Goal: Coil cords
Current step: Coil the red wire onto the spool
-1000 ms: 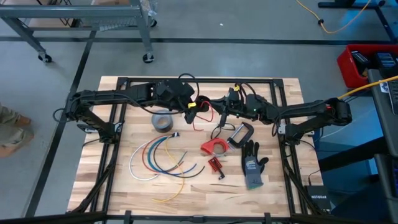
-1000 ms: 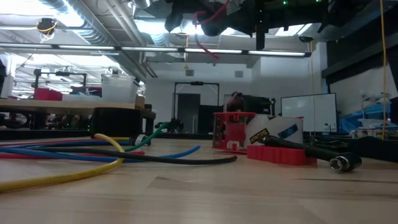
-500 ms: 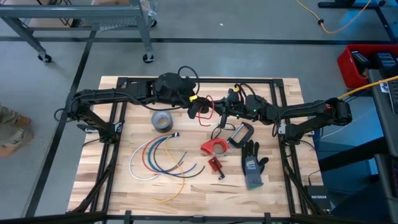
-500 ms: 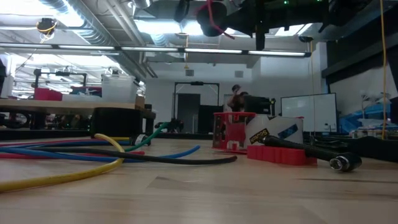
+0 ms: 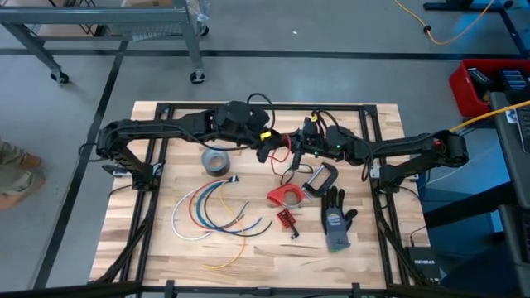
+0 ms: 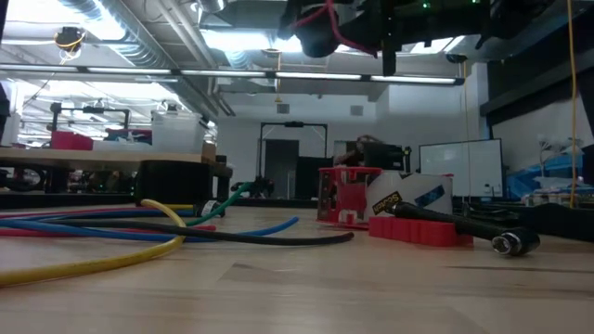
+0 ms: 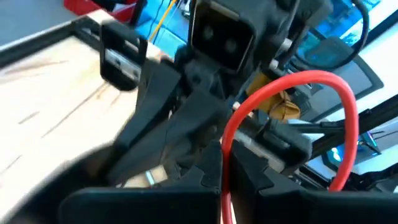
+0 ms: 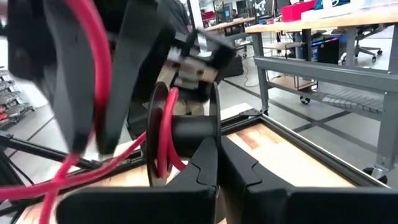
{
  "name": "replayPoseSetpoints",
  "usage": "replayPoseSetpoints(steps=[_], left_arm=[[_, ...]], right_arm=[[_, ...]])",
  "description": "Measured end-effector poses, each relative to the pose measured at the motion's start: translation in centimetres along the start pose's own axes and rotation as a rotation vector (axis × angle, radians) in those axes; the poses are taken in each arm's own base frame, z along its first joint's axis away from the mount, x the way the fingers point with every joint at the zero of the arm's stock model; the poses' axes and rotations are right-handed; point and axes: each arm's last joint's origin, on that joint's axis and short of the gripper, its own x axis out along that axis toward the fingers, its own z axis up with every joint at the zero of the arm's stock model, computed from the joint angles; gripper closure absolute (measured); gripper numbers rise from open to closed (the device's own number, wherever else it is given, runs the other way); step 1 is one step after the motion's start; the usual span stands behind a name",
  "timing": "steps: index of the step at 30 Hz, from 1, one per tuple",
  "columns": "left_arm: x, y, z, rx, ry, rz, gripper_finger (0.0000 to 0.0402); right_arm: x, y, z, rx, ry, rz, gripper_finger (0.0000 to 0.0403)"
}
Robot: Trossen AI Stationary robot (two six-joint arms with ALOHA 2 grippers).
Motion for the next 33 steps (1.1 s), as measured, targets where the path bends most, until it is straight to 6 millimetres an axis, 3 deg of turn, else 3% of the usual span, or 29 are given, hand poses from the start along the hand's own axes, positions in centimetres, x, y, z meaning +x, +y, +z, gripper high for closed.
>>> replayPoseSetpoints(steps=[6,13,23,27,33], left_arm=[[-1.0,-1.1,1.7,0.126,-0.057,-0.028,0.0398],[-3.1,-2.1,2.6,0.327,-0.047,-0.057,0.0353],[-3.5,-1.2,-0.7,0.304,0.287,0.05,0.027],[-3.2,-0.7,-1.8,0.316,0.328,0.123,0.0268],[-1.7,-0.4,-3.7,0.478,0.293,0.165,0.0283]], right_arm=[[0.0,0.0,-0.1,-0.01,0.009,-0.006,0.04],[-0.2,-0.1,-0.1,-0.05,0.032,-0.022,0.04],[-3.0,-0.4,1.9,-0.19,0.04,-0.19,0.04],[-4.2,-0.4,2.9,-0.214,0.026,-0.195,0.04],[-5.3,-0.4,3.4,-0.229,0.041,-0.197,0.04]])
